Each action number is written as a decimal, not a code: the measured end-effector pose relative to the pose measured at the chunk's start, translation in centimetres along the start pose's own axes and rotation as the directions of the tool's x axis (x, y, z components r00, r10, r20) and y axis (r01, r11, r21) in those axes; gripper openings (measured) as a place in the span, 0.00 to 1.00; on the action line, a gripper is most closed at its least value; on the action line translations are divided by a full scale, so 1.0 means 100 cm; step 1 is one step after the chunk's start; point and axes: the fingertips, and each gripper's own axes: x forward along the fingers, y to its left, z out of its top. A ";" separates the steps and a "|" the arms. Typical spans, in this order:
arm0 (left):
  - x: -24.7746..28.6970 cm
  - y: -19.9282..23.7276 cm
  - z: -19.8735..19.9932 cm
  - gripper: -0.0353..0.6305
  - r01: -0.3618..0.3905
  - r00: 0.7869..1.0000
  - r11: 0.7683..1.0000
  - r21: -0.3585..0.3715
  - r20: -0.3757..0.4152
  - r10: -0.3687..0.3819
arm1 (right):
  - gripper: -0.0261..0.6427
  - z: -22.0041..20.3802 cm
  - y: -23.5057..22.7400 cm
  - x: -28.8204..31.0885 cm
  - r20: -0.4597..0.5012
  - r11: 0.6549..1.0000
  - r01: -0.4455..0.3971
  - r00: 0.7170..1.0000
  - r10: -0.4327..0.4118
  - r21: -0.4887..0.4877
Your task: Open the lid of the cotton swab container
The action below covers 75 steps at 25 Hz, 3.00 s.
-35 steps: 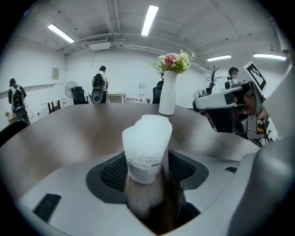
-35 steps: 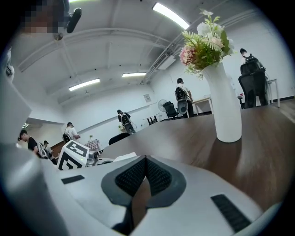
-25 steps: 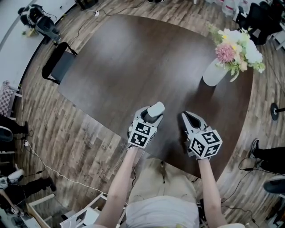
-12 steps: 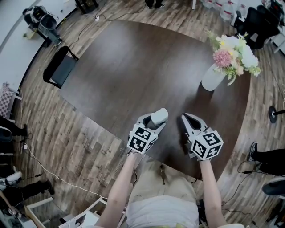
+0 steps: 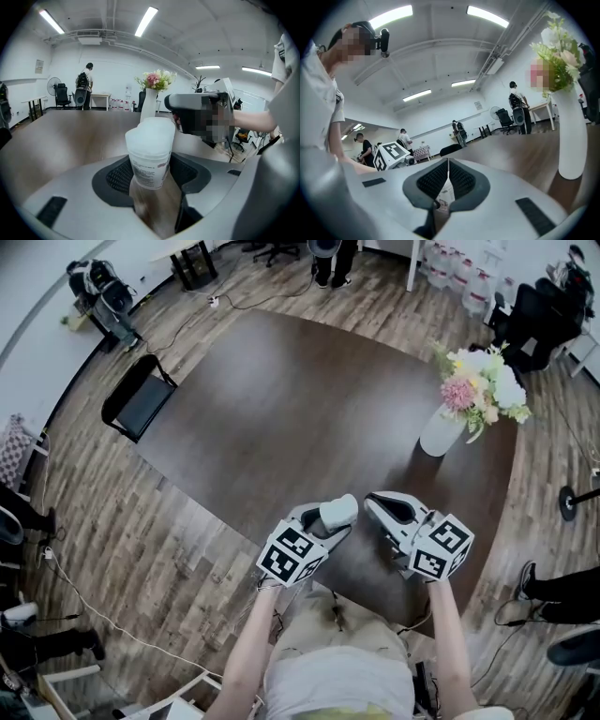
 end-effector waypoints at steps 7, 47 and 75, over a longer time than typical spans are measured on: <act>-0.038 -0.016 0.022 0.44 0.047 0.998 0.998 0.029 0.043 -0.048 | 0.08 0.021 0.035 0.002 -0.016 0.984 -0.172 0.985 0.171 -0.049; -0.082 -0.011 0.056 0.44 0.030 0.993 0.988 0.153 0.109 -0.047 | 0.37 0.053 0.079 0.041 -0.051 0.899 -0.420 0.902 0.428 0.123; -0.078 -0.005 0.048 0.43 -0.035 0.988 0.978 0.205 0.154 0.003 | 0.37 0.050 0.068 0.053 -0.092 0.832 -0.370 0.892 0.442 0.414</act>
